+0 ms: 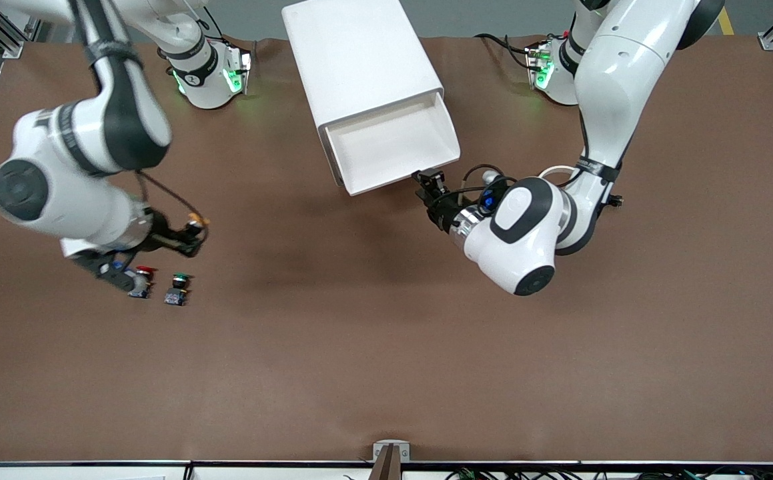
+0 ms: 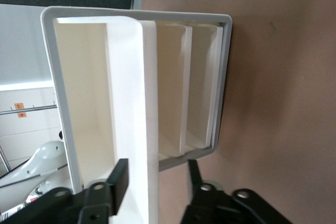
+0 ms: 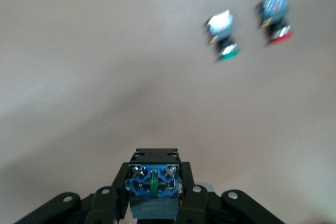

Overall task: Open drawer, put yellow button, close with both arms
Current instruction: 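Carry the button over the drawer while the left gripper withdraws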

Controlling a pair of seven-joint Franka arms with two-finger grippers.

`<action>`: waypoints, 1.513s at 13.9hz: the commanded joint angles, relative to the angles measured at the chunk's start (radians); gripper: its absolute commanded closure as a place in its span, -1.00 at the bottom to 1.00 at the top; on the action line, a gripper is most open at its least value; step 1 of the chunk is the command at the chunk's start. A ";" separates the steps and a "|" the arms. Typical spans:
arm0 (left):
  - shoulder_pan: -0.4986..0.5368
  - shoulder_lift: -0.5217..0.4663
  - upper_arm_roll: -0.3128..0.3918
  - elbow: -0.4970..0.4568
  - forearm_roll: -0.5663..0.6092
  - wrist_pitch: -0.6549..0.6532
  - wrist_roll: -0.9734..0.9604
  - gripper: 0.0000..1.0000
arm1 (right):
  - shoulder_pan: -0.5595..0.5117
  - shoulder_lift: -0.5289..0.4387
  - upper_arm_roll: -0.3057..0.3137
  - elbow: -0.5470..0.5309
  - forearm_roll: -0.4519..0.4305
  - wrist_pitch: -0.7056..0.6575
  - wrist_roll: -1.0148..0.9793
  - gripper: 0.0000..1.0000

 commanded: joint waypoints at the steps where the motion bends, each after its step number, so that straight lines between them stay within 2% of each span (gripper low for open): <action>1: 0.030 0.001 0.001 0.061 0.013 -0.011 0.006 -1.00 | 0.166 -0.035 -0.016 -0.027 0.014 0.029 0.246 1.00; 3: 0.076 -0.005 -0.004 0.089 0.016 -0.011 0.009 -1.00 | 0.290 -0.042 -0.018 -0.028 0.005 0.072 0.378 1.00; 6: 0.174 -0.045 -0.007 0.093 0.017 -0.015 0.113 -1.00 | 0.442 -0.034 -0.019 -0.026 -0.006 0.160 0.574 1.00; 10: 0.267 -0.100 -0.001 0.095 0.046 -0.020 0.199 -1.00 | 0.577 -0.028 -0.018 -0.023 -0.058 0.215 0.751 1.00; 13: 0.311 -0.158 -0.001 0.097 0.207 -0.021 0.354 -1.00 | 0.651 -0.003 -0.018 -0.013 -0.106 0.236 0.862 1.00; 15: 0.314 -0.180 -0.002 0.095 0.360 -0.027 0.464 -1.00 | 0.680 0.035 -0.018 0.015 -0.123 0.241 0.911 1.00; 17: 0.317 -0.197 -0.001 0.092 0.475 -0.085 0.569 -1.00 | 0.697 0.082 -0.018 0.058 -0.123 0.240 0.934 1.00; 18: 0.317 -0.212 -0.002 0.090 0.520 -0.109 0.638 -1.00 | 0.711 0.102 -0.018 0.067 -0.124 0.240 0.945 1.00; 21: 0.344 -0.256 -0.001 0.074 0.540 -0.123 0.814 -1.00 | 0.741 0.168 -0.019 0.118 -0.129 0.240 0.972 1.00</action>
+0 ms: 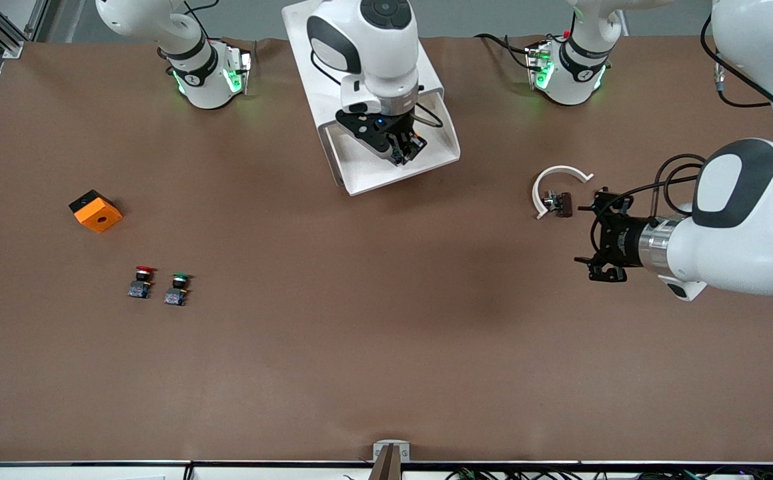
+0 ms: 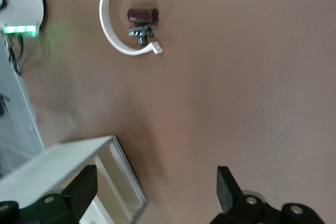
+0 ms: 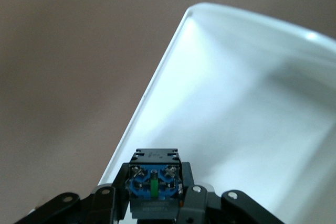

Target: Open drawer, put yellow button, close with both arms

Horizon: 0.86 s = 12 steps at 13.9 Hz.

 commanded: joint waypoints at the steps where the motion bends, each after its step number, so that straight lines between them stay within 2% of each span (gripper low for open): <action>1: 0.042 -0.063 -0.002 -0.036 0.023 -0.022 0.177 -1.00 | 0.040 0.077 -0.013 0.088 -0.034 -0.011 0.049 1.00; 5: 0.071 -0.112 -0.002 -0.090 0.080 -0.036 0.590 -1.00 | 0.066 0.112 -0.013 0.116 -0.034 -0.011 0.082 1.00; 9: 0.068 -0.112 -0.010 -0.117 0.094 -0.008 0.664 -1.00 | 0.077 0.110 -0.013 0.118 -0.031 -0.014 0.082 1.00; 11: 0.062 -0.112 -0.028 -0.151 0.094 0.047 0.717 -1.00 | 0.068 0.110 -0.013 0.125 -0.017 -0.017 0.084 -0.99; 12: 0.062 -0.111 -0.044 -0.159 0.095 0.068 0.750 -1.00 | 0.069 0.110 -0.013 0.128 -0.023 -0.018 0.081 -1.00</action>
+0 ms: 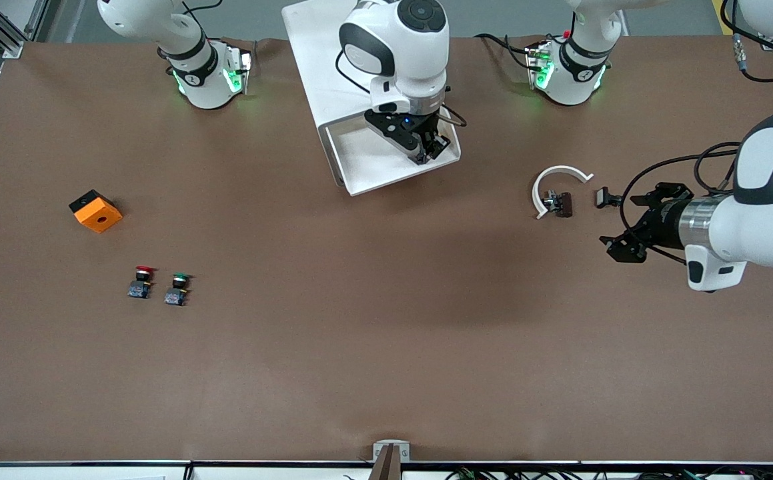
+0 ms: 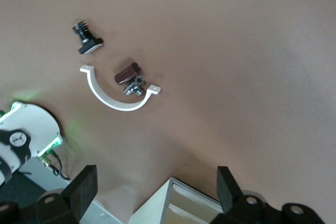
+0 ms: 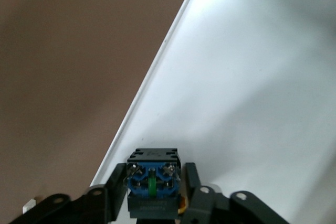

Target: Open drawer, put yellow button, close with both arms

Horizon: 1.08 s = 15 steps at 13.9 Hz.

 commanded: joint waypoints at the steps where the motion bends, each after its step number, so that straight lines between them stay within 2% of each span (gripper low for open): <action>1: -0.009 -0.024 -0.031 -0.062 0.022 0.071 0.082 -1.00 | 0.006 0.020 -0.010 0.038 -0.004 -0.018 0.012 -1.00; 4: -0.020 -0.030 -0.059 -0.131 0.022 0.151 0.101 -1.00 | -0.017 0.020 -0.010 0.076 0.004 -0.048 0.004 -1.00; 9: -0.032 -0.027 -0.183 -0.229 0.059 0.313 0.104 -1.00 | -0.082 0.015 -0.008 0.184 0.005 -0.211 -0.183 -1.00; 12: -0.115 -0.018 -0.197 -0.269 0.054 0.419 0.067 -1.00 | -0.160 0.000 -0.008 0.189 0.007 -0.291 -0.371 -1.00; 15: -0.219 0.006 -0.197 -0.271 0.056 0.490 -0.026 -1.00 | -0.276 -0.049 -0.011 0.189 0.042 -0.357 -0.600 -1.00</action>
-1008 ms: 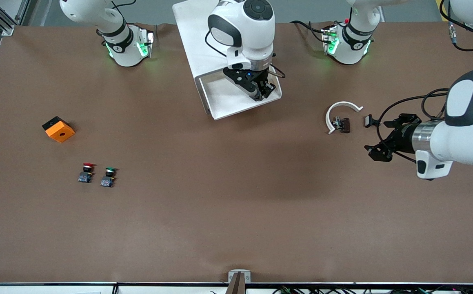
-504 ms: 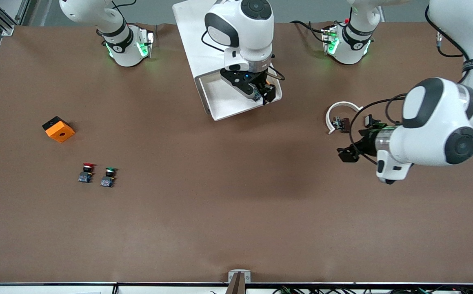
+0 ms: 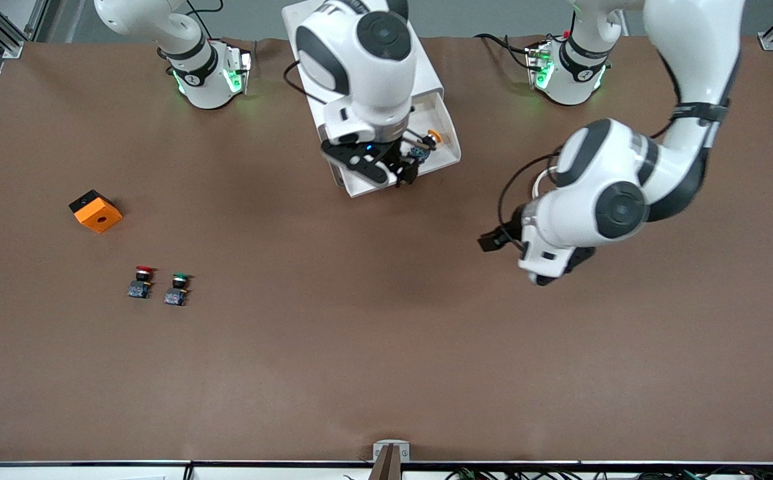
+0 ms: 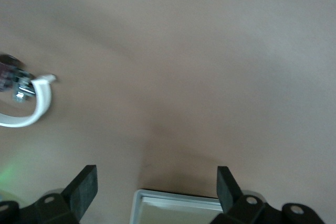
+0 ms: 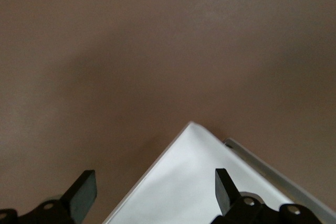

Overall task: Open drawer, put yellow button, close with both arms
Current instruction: 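Push the drawer shut with the left gripper while the right gripper withdraws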

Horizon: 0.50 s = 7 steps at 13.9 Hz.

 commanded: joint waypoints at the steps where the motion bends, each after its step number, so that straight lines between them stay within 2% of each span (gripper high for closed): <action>1: -0.063 0.002 0.000 -0.014 0.019 0.039 -0.050 -1.00 | -0.119 -0.055 0.013 0.002 0.030 -0.076 -0.214 -1.00; 7: -0.182 -0.038 -0.001 -0.112 0.019 0.062 -0.053 -1.00 | -0.395 -0.124 0.010 -0.001 0.028 -0.208 -0.709 -1.00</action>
